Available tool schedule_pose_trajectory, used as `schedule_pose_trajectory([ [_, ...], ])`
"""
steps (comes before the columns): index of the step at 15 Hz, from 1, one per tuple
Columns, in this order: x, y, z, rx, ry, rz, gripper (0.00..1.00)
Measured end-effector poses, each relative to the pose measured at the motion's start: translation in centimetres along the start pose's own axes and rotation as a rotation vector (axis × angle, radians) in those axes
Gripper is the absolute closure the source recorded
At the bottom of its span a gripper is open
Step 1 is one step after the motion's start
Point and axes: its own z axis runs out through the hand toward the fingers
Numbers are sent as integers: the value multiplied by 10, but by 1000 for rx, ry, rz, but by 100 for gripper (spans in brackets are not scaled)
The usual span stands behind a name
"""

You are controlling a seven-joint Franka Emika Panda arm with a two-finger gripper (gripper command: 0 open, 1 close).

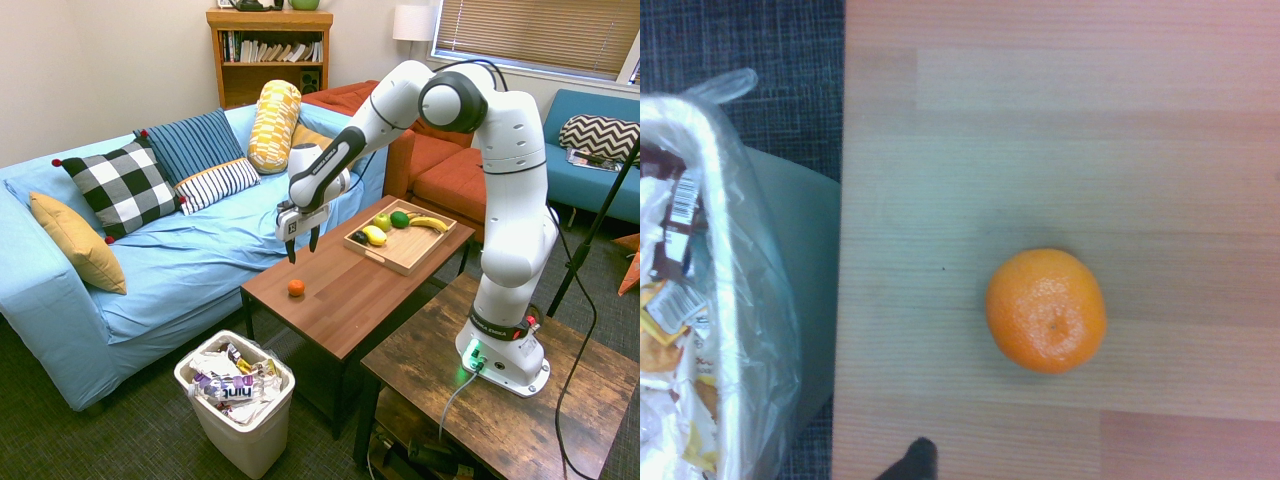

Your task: Put the tangerine in the tray

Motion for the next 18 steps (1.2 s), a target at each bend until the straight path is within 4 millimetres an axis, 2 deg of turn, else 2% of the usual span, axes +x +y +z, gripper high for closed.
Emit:
schedule_pose_trajectory([
  [5,5,-27,71,-69,16,22,0],
  [10,15,-35,111,-105,23,43,0],
  [11,15,-35,114,-108,22,46,100],
  [18,16,-34,118,-114,24,63,100],
])
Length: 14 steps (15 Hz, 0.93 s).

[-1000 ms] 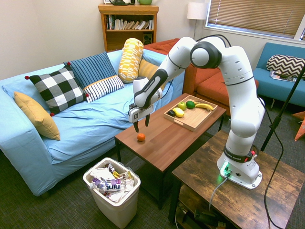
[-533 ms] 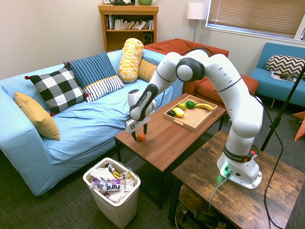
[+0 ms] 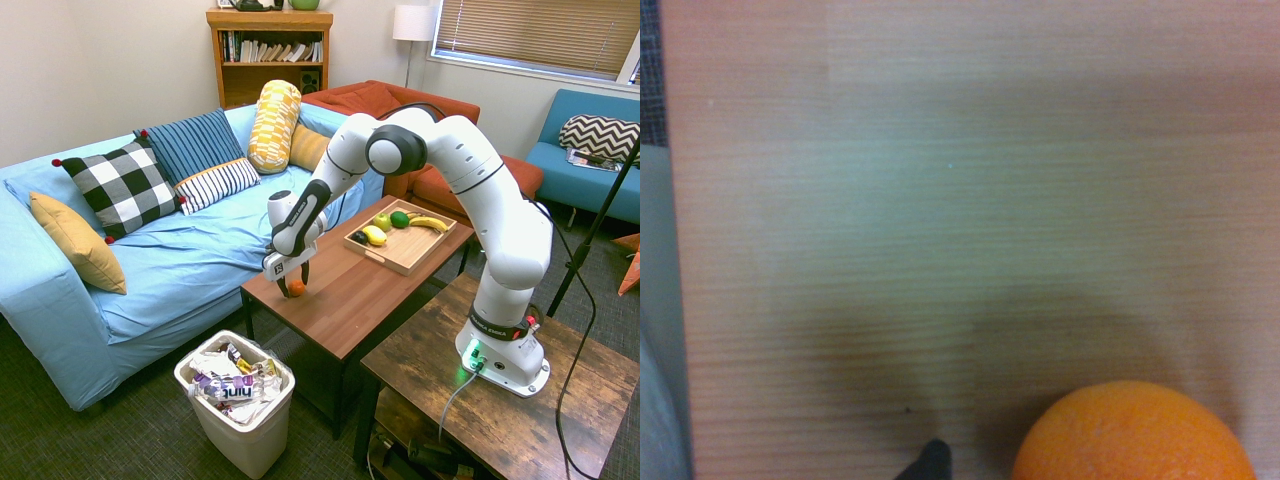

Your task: Put the tangerine in the tray

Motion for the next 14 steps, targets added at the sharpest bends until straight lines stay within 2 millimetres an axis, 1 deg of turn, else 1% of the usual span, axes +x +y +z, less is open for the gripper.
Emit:
schedule_pose_trajectory([
  [4,1,-1,-6,5,3,1,100],
  [6,6,-1,-16,14,10,8,100],
  [9,18,5,-38,21,14,27,100],
  [11,38,14,-64,32,36,53,100],
  [12,52,24,-80,33,51,69,100],
  [14,91,54,-115,38,87,116,100],
])
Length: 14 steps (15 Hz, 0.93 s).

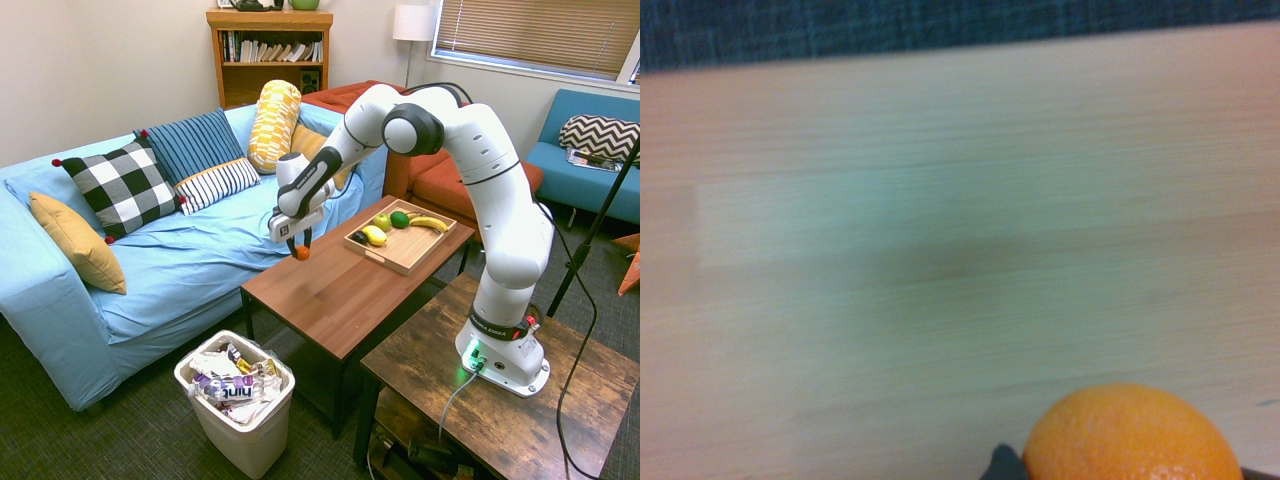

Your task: Put the tangerine in the tray

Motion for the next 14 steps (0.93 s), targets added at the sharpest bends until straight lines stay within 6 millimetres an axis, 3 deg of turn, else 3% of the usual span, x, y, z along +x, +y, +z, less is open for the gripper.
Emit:
schedule_pose_trajectory([
  [2,57,42,-26,-13,55,71,100],
  [4,109,91,-40,-13,69,142,100],
  [8,188,195,-43,-40,72,285,100],
  [11,218,260,-25,-77,49,368,100],
  [14,224,297,16,-119,19,413,100],
])
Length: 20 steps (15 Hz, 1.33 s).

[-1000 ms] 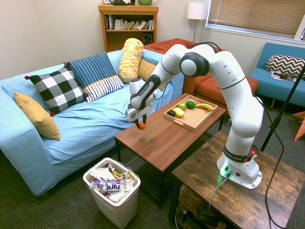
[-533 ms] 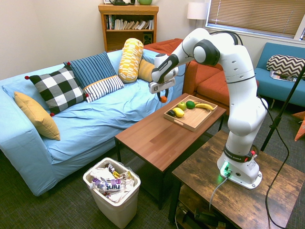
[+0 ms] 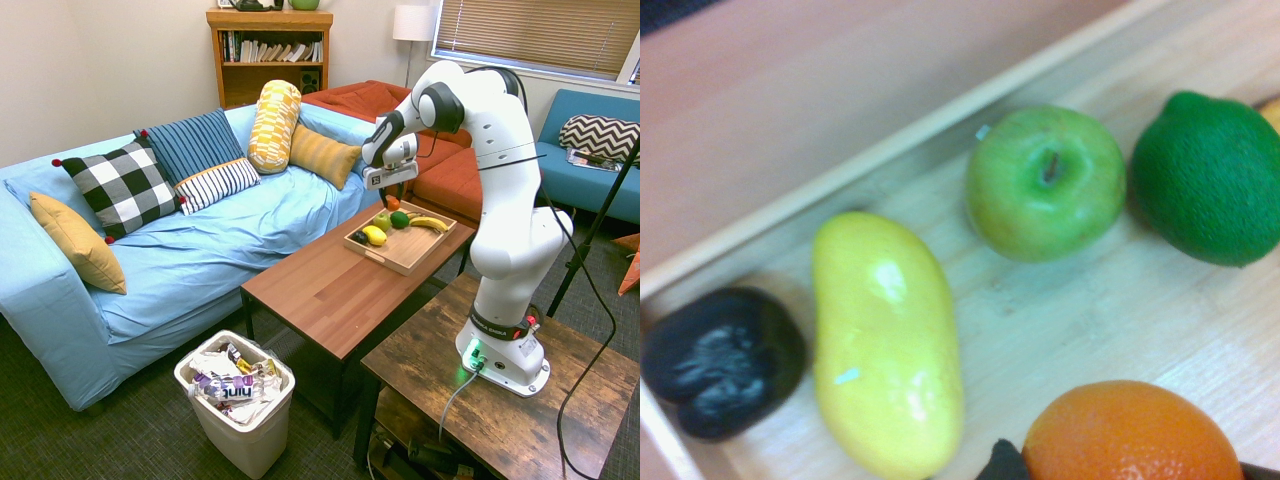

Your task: Put the tangerine in the tray

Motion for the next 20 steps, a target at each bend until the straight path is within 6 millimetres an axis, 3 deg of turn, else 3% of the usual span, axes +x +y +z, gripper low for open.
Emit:
schedule_pose_trajectory([
  [6,-12,24,85,-43,-55,36,100],
  [9,-15,29,110,-46,-68,44,100],
  [12,-13,34,122,-48,-69,47,100],
  [13,-12,36,123,-48,-69,46,0],
  [20,-11,39,129,-40,-80,31,0],
])
